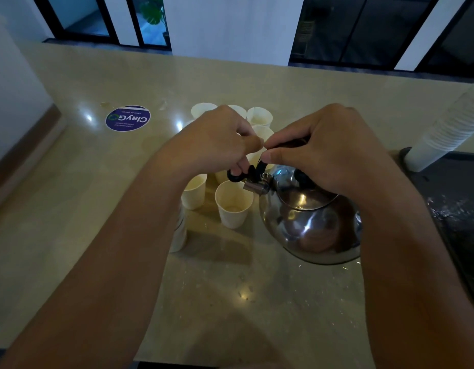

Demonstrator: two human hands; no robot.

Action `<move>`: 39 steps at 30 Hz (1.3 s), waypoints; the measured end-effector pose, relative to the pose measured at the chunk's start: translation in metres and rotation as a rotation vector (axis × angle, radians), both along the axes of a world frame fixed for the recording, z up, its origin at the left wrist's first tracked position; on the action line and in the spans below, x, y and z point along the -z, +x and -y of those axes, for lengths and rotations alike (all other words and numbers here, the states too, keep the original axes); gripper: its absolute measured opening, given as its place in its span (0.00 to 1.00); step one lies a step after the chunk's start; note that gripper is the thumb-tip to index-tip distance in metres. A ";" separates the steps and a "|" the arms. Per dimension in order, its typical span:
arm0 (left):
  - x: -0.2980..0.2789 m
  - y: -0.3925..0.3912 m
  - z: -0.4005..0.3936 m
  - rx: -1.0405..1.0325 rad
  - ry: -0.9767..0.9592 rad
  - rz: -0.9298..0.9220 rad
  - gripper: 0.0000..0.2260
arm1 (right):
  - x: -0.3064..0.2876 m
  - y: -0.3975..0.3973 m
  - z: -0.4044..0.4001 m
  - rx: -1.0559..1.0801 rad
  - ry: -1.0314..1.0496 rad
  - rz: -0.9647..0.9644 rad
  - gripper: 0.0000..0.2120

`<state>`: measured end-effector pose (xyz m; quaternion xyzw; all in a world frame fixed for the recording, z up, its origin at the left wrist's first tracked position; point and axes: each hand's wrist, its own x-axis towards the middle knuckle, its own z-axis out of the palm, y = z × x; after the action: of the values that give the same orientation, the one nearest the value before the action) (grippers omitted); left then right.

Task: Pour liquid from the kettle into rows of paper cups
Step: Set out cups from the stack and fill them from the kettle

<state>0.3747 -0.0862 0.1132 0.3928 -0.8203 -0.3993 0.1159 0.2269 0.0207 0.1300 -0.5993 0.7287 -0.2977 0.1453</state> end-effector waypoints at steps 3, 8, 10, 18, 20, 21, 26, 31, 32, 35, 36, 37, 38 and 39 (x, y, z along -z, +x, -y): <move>0.001 0.001 0.001 0.002 0.017 -0.012 0.08 | -0.003 0.003 0.002 -0.010 0.015 -0.021 0.05; 0.005 0.001 0.004 0.007 0.011 -0.011 0.09 | -0.005 0.006 0.007 -0.015 0.030 -0.038 0.05; 0.008 0.001 0.006 0.014 0.016 -0.011 0.10 | -0.005 0.007 0.009 -0.021 0.046 -0.045 0.05; 0.013 0.002 0.012 0.027 0.031 -0.012 0.12 | -0.005 0.008 0.013 -0.033 0.070 -0.066 0.06; 0.014 0.002 0.014 0.025 0.040 -0.019 0.12 | -0.005 0.008 0.014 -0.033 0.077 -0.067 0.06; 0.015 0.002 0.014 0.026 0.044 -0.021 0.12 | -0.005 0.008 0.014 -0.033 0.079 -0.066 0.06; 0.018 0.002 0.015 0.018 0.056 -0.030 0.12 | -0.004 0.007 0.015 -0.043 0.085 -0.071 0.06; 0.018 0.002 0.015 0.026 0.058 -0.031 0.12 | -0.004 0.007 0.015 -0.043 0.093 -0.079 0.07; 0.018 0.002 0.015 0.026 0.061 -0.032 0.12 | -0.004 0.007 0.015 -0.046 0.094 -0.082 0.07; 0.018 0.002 0.015 0.021 0.068 -0.035 0.12 | -0.004 0.007 0.016 -0.048 0.096 -0.083 0.07; 0.018 0.002 0.015 0.021 0.067 -0.034 0.12 | -0.004 0.007 0.016 -0.048 0.095 -0.082 0.07; 0.018 0.002 0.015 0.021 0.065 -0.032 0.12 | -0.005 0.007 0.016 -0.048 0.096 -0.082 0.07; 0.018 0.002 0.016 0.023 0.067 -0.030 0.12 | -0.005 0.007 0.016 -0.048 0.097 -0.082 0.07; 0.018 0.002 0.016 0.024 0.072 -0.031 0.12 | -0.005 0.007 0.016 -0.047 0.099 -0.081 0.07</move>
<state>0.3766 -0.1019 0.0948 0.3806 -0.8082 -0.4359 0.1097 0.2342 0.0047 0.1346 -0.6199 0.7336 -0.2335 0.1519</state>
